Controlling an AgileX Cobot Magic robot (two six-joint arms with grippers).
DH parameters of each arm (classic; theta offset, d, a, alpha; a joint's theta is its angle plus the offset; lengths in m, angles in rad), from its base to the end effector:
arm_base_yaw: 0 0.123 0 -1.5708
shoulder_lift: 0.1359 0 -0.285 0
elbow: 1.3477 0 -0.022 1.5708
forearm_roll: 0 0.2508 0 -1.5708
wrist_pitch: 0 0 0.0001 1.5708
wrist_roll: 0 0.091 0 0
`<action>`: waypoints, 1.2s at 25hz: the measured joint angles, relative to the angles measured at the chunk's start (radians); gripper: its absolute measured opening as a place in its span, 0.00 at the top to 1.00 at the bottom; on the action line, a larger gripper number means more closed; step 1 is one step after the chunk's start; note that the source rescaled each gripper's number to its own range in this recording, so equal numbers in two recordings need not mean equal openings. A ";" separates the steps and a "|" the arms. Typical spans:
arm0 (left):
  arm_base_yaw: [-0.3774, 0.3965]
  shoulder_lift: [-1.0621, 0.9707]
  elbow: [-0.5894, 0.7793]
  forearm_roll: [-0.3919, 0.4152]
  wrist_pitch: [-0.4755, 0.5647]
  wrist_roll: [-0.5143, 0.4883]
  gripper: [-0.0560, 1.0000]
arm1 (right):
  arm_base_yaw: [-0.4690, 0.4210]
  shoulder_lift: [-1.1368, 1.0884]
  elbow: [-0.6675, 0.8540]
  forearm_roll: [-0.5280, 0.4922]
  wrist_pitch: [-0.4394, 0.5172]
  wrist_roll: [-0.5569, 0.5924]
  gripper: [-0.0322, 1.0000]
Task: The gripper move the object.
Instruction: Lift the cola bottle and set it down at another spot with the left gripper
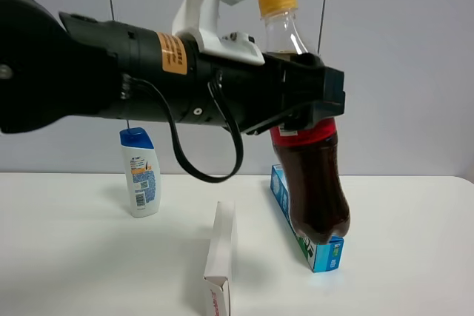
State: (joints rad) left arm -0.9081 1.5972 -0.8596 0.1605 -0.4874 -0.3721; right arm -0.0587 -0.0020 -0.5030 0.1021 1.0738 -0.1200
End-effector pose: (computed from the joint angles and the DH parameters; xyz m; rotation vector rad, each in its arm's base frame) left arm 0.2090 -0.2789 0.2546 0.6612 1.7015 -0.8877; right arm -0.0058 0.0085 0.2774 -0.0686 2.0470 0.0110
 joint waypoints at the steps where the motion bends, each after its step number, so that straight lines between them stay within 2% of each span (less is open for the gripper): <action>1: 0.000 0.014 0.000 0.000 -0.013 0.000 0.94 | 0.000 0.000 0.000 0.000 0.000 0.000 0.00; 5: 0.000 0.075 0.000 0.000 -0.039 0.003 0.94 | 0.000 0.000 0.000 0.000 0.000 0.000 0.00; 13: 0.000 0.167 0.000 0.000 -0.085 0.071 0.94 | 0.000 0.000 0.000 0.000 0.000 0.000 0.00; 30: 0.003 0.225 -0.002 0.000 -0.095 0.073 0.94 | 0.000 0.000 0.000 0.000 0.000 0.000 0.00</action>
State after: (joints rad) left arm -0.9049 1.8226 -0.8618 0.1603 -0.5828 -0.2988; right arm -0.0587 -0.0020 -0.5030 0.1021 1.0738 -0.1200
